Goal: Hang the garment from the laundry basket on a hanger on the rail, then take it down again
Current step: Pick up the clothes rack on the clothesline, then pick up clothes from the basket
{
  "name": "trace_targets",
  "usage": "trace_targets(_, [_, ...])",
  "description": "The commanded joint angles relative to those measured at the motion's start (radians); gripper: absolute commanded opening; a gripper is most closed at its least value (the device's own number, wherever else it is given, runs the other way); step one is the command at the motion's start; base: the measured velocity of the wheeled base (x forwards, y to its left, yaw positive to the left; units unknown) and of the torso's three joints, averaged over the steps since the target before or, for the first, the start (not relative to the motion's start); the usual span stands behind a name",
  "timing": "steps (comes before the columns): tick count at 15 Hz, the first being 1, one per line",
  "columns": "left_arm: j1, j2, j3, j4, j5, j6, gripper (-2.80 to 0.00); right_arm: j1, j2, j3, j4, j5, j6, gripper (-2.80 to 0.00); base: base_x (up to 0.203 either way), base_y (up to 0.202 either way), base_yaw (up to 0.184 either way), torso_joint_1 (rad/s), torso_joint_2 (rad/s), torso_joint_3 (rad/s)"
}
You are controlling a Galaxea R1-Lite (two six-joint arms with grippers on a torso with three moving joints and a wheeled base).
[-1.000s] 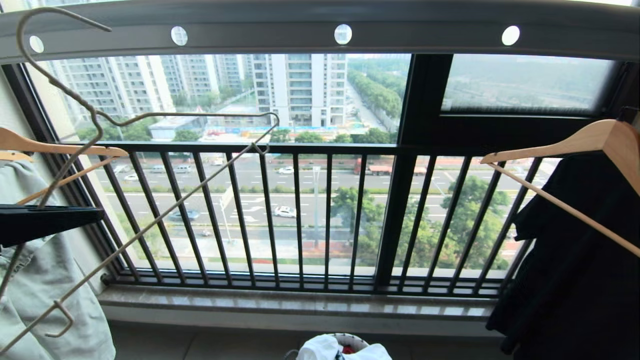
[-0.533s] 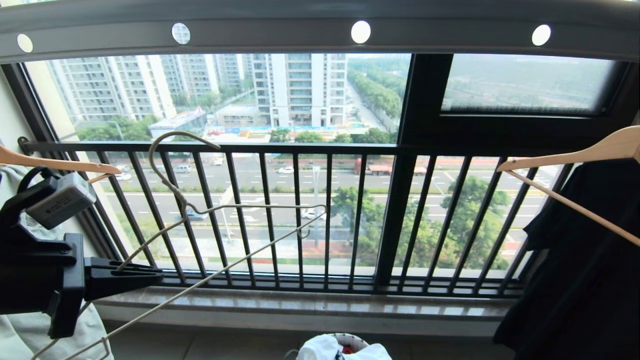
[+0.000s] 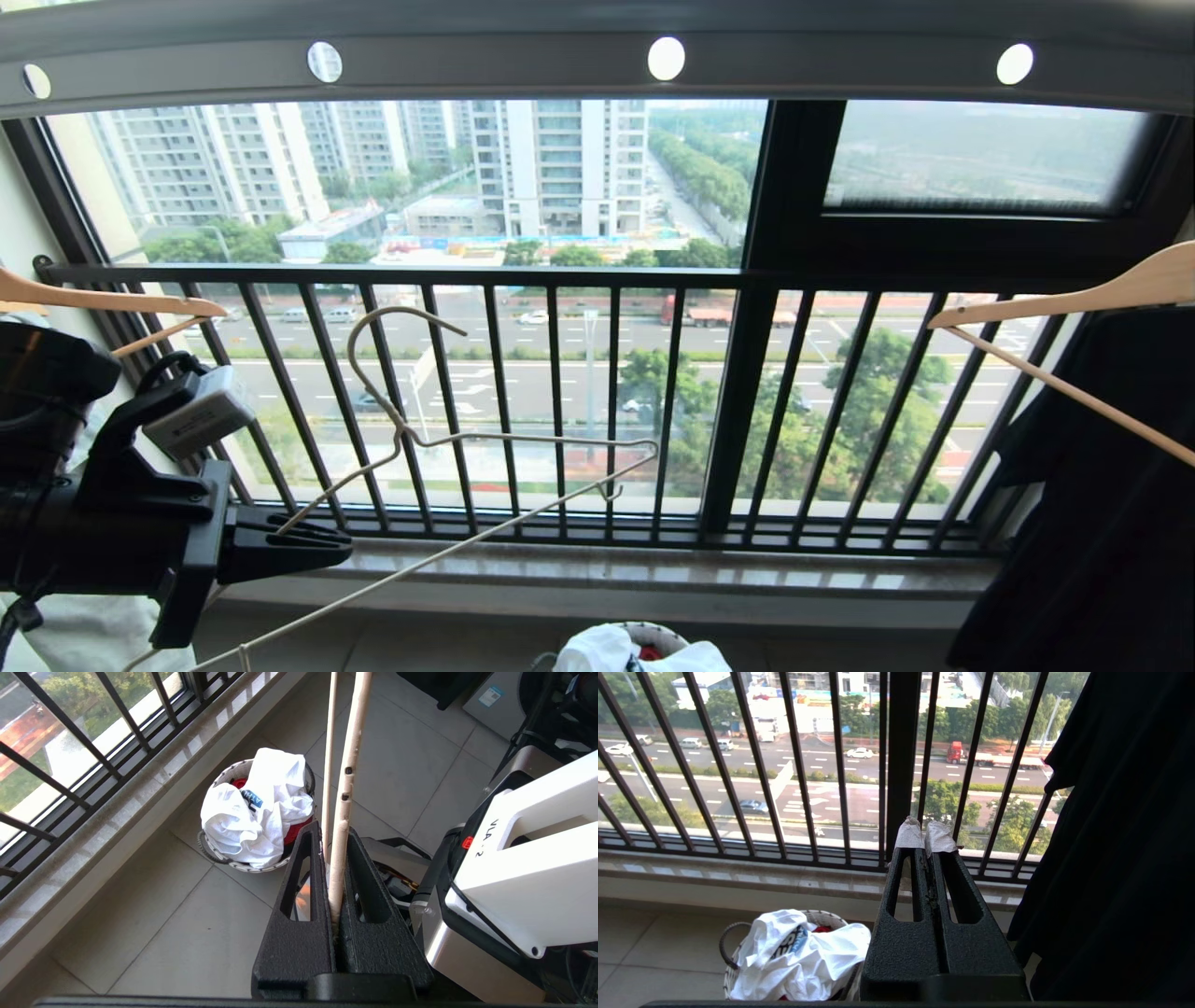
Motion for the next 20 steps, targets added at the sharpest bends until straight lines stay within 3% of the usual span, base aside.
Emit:
trace_targets(1, [-0.001,0.006,0.002,0.004,-0.042,0.003,-2.8,0.0,0.0,0.0,0.0,0.0,0.0,-2.8,0.0,0.0,0.0,0.0,0.0,0.0])
trace_targets(15, [-0.026,0.021,0.014,0.001,-0.046,-0.001,-2.8,0.0,0.0,0.0,0.0,0.0,0.0,-2.8,0.0,0.0,0.0,0.0,0.0,0.0])
trace_targets(20, [-0.026,0.019,0.012,0.001,-0.047,-0.001,-2.8,0.0,0.0,0.0,0.0,0.0,0.001,-2.8,0.0,0.0,0.0,-0.098,0.21,0.113])
